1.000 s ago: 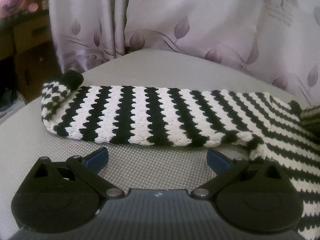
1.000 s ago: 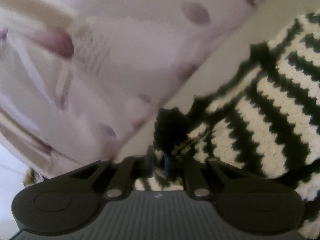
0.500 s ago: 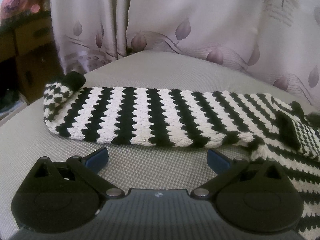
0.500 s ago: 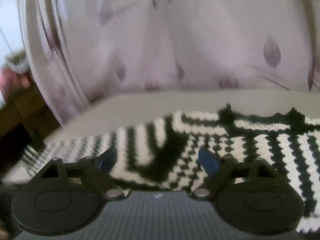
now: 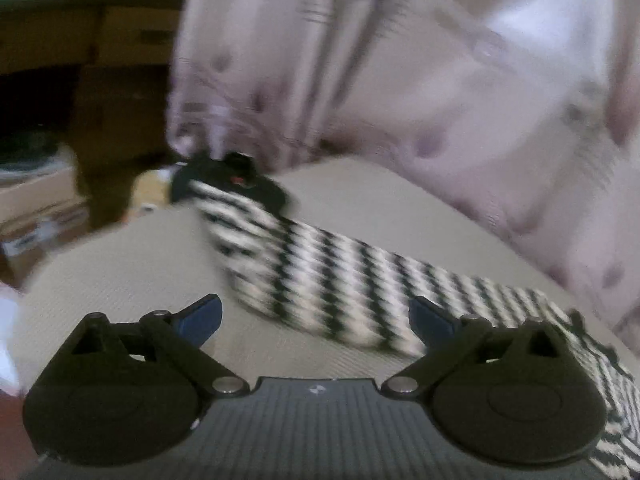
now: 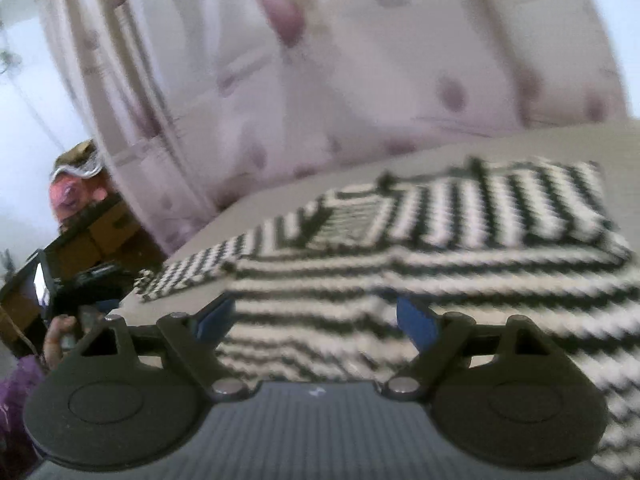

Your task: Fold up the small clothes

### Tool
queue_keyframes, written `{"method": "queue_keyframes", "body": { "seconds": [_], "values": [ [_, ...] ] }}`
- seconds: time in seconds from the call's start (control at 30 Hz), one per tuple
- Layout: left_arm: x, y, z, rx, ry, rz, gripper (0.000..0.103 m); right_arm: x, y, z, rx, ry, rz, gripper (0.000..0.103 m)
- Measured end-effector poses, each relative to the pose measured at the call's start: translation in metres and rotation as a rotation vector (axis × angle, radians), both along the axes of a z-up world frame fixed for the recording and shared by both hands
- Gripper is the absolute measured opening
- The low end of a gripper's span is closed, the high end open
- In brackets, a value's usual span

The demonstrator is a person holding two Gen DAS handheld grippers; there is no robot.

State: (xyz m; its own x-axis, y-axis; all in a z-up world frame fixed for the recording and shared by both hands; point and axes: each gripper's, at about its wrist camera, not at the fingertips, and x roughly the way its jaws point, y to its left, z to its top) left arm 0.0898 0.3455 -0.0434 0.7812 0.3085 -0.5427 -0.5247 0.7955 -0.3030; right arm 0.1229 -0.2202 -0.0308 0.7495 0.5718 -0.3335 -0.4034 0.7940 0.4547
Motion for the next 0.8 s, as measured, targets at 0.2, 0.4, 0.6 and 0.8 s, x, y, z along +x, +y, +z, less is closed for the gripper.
{"method": "queue_keyframes", "body": {
  "seconds": [0.2,0.4,0.6,0.8],
  "values": [
    [0.023,0.039,0.011,0.13,0.12,-0.054,0.097,-0.019,-0.04,-0.011,0.125,0.054,-0.12,0.088],
    [0.068,0.021,-0.002,0.359,0.259,-0.104,0.096,-0.016,-0.036,-0.018,0.141,0.081,-0.129,0.088],
    [0.058,0.08,-0.013,0.053,0.182,-0.018,0.021,-0.02,-0.027,-0.015,0.108,0.047,-0.097,0.088],
    [0.041,0.077,0.005,0.04,0.072,-0.004,0.017,-0.019,-0.029,-0.019,0.139,0.055,-0.093,0.088]
  ]
}}
